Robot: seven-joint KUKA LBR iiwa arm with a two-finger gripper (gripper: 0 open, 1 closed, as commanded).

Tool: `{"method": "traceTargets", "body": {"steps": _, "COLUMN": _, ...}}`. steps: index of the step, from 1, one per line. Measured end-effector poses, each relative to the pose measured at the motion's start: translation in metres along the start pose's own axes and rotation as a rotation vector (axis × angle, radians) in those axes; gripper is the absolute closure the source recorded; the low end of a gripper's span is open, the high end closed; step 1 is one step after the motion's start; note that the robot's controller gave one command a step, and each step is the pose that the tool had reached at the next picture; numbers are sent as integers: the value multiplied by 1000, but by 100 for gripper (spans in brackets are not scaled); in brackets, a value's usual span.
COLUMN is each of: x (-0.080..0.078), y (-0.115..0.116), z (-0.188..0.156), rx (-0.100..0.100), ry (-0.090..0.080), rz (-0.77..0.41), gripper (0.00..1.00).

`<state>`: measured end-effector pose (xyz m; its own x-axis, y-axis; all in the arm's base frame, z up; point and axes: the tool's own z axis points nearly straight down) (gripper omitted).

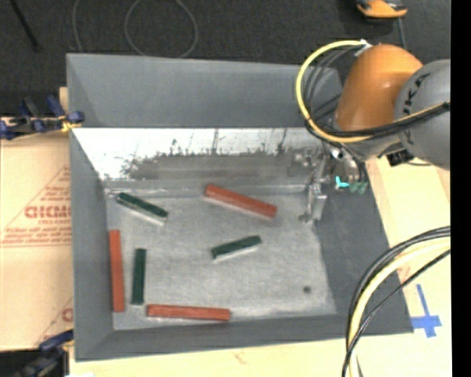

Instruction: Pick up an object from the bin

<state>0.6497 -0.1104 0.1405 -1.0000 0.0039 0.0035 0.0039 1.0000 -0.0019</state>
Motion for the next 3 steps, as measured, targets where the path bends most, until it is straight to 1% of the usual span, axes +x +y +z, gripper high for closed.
{"method": "traceTargets", "body": {"steps": 1, "x": 31, "y": 71, "z": 73, "rx": -3, "ry": -2, "rz": -127, "gripper": 0}}
{"method": "traceTargets", "body": {"steps": 2, "x": 29, "y": 68, "z": 69, "rx": 0, "ry": -9, "rz": -127, "gripper": 100}}
{"method": "traceTargets", "body": {"steps": 3, "x": 16, "y": 82, "z": 69, "rx": 2, "ry": -11, "rz": -810, "gripper": 100}}
